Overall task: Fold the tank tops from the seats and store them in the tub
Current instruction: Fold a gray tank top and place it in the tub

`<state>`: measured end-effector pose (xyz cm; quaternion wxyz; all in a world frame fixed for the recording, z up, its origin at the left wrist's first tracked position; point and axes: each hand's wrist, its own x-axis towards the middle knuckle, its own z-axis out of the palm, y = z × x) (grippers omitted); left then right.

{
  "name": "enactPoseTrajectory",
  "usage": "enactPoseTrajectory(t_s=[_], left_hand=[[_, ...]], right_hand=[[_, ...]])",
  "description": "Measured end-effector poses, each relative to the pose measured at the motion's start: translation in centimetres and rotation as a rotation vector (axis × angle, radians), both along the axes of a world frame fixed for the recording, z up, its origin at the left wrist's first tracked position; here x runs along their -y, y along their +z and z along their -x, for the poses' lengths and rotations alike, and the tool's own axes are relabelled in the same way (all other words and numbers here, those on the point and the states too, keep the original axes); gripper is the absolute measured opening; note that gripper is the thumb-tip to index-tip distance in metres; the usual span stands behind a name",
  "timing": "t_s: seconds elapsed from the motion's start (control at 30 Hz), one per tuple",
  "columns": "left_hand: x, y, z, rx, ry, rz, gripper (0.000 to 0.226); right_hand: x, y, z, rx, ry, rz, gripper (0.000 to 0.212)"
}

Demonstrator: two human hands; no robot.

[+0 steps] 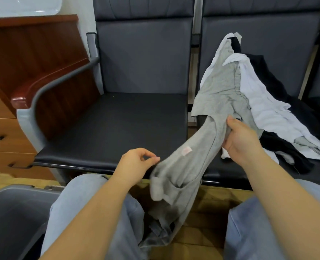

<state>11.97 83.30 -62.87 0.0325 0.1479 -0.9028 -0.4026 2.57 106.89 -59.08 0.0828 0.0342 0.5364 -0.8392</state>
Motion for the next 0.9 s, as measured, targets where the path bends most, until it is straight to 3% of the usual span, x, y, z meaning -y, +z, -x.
enactPoseTrajectory(t_s=[0.17, 0.33, 0.5, 0.73, 0.9], left_hand=[[-1.4, -0.3, -0.6, 0.112, -0.183, -0.005, 0.033], [-3.2, -0.3, -0.7, 0.075, -0.359, -0.209, 0.041], [-3.9, -0.4, -0.5, 0.037, -0.375, -0.318, 0.028], [-3.6, -0.7, 0.0, 0.029, -0.211, -0.016, 0.011], [-2.4, -1.1, 0.4, 0.128, -0.116, 0.158, 0.034]], right_hand=[[0.4, 0.3, -0.5, -0.037, 0.093, 0.065, 0.025], [1.7, -0.6, -2.0, -0.081, 0.398, -0.105, 0.029], [2.0, -0.9, -2.1, -0.095, 0.432, -0.134, 0.031], [0.4, 0.1, -0.7, -0.039, 0.156, 0.074, 0.031], [-0.6, 0.8, -0.3, -0.051, 0.036, 0.189, 0.023]])
